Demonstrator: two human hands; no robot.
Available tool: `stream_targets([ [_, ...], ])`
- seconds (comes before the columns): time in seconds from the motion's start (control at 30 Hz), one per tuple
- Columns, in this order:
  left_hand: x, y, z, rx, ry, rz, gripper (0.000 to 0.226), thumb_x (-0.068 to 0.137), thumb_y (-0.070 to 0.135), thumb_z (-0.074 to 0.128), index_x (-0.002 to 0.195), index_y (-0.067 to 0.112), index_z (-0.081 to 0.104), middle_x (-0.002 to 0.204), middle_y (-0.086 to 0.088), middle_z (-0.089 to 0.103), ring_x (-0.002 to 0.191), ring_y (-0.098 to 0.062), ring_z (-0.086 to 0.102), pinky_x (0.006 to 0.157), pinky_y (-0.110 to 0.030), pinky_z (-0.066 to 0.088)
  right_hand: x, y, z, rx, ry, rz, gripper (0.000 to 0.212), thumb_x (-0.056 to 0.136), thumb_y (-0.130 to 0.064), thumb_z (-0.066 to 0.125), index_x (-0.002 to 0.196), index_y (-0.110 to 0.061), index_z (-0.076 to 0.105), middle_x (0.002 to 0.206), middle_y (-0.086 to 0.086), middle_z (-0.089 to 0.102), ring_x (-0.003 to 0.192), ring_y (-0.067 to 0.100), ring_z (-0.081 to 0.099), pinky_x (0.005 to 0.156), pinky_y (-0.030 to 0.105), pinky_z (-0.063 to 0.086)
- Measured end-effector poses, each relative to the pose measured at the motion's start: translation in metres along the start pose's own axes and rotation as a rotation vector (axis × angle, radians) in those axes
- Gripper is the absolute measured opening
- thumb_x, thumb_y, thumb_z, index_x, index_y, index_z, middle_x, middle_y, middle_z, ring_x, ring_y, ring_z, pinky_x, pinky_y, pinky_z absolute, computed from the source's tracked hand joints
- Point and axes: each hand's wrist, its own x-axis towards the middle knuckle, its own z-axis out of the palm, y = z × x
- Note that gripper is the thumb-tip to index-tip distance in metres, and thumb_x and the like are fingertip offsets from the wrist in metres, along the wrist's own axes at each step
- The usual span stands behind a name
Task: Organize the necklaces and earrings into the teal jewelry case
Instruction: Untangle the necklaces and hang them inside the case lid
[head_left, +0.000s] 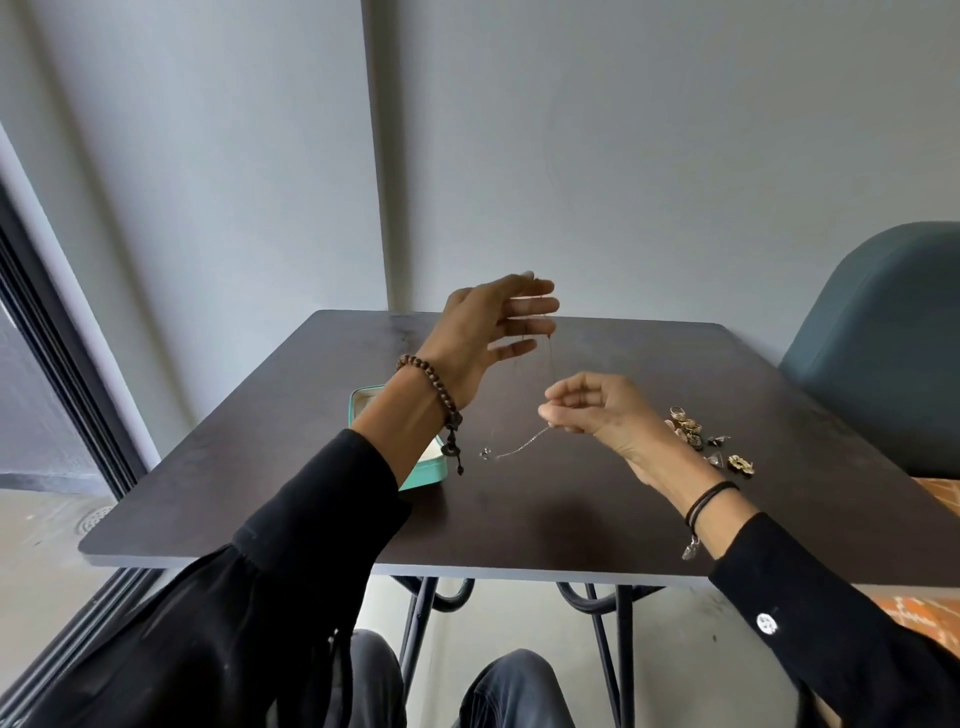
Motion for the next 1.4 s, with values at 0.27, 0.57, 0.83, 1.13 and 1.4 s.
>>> stream_targets([
  [0.27, -0.005, 0.011, -0.018, -0.120, 0.069, 0.080, 0.030, 0.098, 0.025, 0.054, 0.122, 0.013, 0.068, 0.111, -0.005, 0.075, 0.099, -0.018, 0.072, 0.093, -0.035, 0.056, -0.005, 0.009, 0.015, 0.006, 0.013, 0.037, 0.019, 0.078, -0.016, 0.086, 0.092, -0.006, 0.078, 0.088, 0.010, 0.079, 0.076, 0.013, 0.069, 0.066, 0.020, 0.054],
  [0.57, -0.009, -0.004, -0.030, -0.080, 0.105, 0.068, 0.030, 0.099, 0.022, 0.055, 0.124, 0.009, 0.065, 0.108, -0.008, 0.075, 0.099, -0.021, 0.073, 0.086, -0.032, 0.056, -0.010, -0.030, 0.022, 0.112, -0.040, -0.068, 0.020, 0.078, -0.025, 0.084, 0.093, -0.014, 0.081, 0.087, 0.005, 0.079, 0.072, 0.009, 0.066, 0.065, 0.021, 0.052],
  [0.83, -0.016, -0.027, -0.031, 0.093, 0.149, 0.055, 0.029, 0.100, 0.029, 0.054, 0.116, 0.010, 0.069, 0.102, -0.012, 0.075, 0.087, -0.019, 0.072, 0.089, -0.034, 0.056, -0.006, -0.070, 0.029, 0.077, -0.093, -0.246, 0.020, 0.084, -0.024, 0.080, 0.100, -0.011, 0.080, 0.085, 0.011, 0.076, 0.068, 0.012, 0.062, 0.060, 0.021, 0.048],
  [1.13, -0.028, -0.028, -0.027, 0.247, 0.159, 0.031, 0.054, 0.103, 0.045, 0.042, 0.089, 0.005, 0.076, 0.074, -0.005, 0.071, 0.060, -0.014, 0.059, 0.073, -0.029, 0.051, -0.001, -0.075, 0.035, 0.118, 0.033, -0.250, 0.017, 0.087, -0.027, 0.079, 0.097, -0.013, 0.079, 0.072, 0.002, 0.067, 0.061, 0.011, 0.054, 0.056, 0.020, 0.045],
  [1.4, -0.029, -0.026, -0.030, 0.209, 0.151, -0.002, 0.057, 0.102, 0.046, 0.044, 0.100, -0.002, 0.073, 0.067, -0.002, 0.066, 0.052, -0.014, 0.051, 0.063, -0.026, 0.046, -0.003, -0.064, 0.044, 0.182, 0.028, -0.148, 0.022, 0.090, -0.033, 0.074, 0.101, -0.013, 0.077, 0.095, 0.003, 0.078, 0.091, 0.013, 0.074, 0.086, 0.031, 0.052],
])
